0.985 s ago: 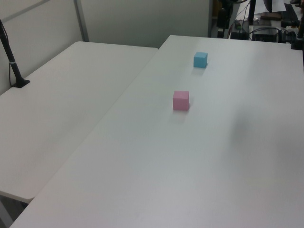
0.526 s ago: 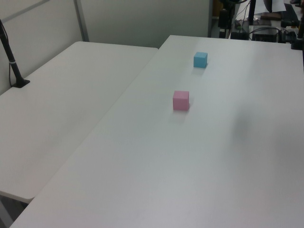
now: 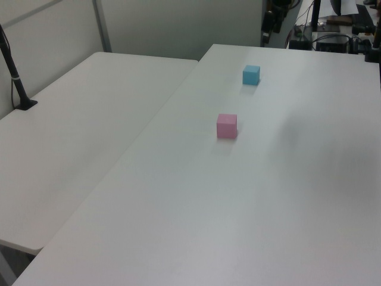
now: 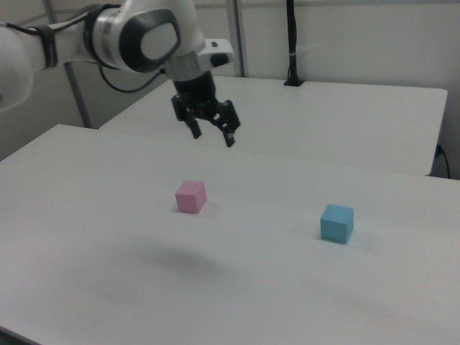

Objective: Put blue cube on pink cube
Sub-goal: 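Move the open gripper over the light-blue cube and lower it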

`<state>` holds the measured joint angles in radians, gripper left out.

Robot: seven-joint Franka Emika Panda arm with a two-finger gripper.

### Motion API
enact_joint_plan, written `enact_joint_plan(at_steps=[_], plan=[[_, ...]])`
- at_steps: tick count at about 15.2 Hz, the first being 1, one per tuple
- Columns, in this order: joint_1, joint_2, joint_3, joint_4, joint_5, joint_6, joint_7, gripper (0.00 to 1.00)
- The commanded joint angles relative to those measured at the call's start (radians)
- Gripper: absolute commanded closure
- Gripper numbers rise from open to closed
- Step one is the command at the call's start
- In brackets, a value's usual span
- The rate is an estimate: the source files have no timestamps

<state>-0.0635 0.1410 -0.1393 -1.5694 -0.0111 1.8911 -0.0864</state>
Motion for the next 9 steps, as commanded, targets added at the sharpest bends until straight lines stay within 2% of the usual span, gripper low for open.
enact_joint_plan(at_steps=[1,6,9], plan=[[-0.057,0.135,-0.006,0.129,-0.006,0.048,-0.058,0.0],[-0.134,0.248,-0.006,0.184,-0.035,0.175,-0.121,0.0],[-0.188,0.348,-0.006,0.215,-0.056,0.265,-0.182,0.0]])
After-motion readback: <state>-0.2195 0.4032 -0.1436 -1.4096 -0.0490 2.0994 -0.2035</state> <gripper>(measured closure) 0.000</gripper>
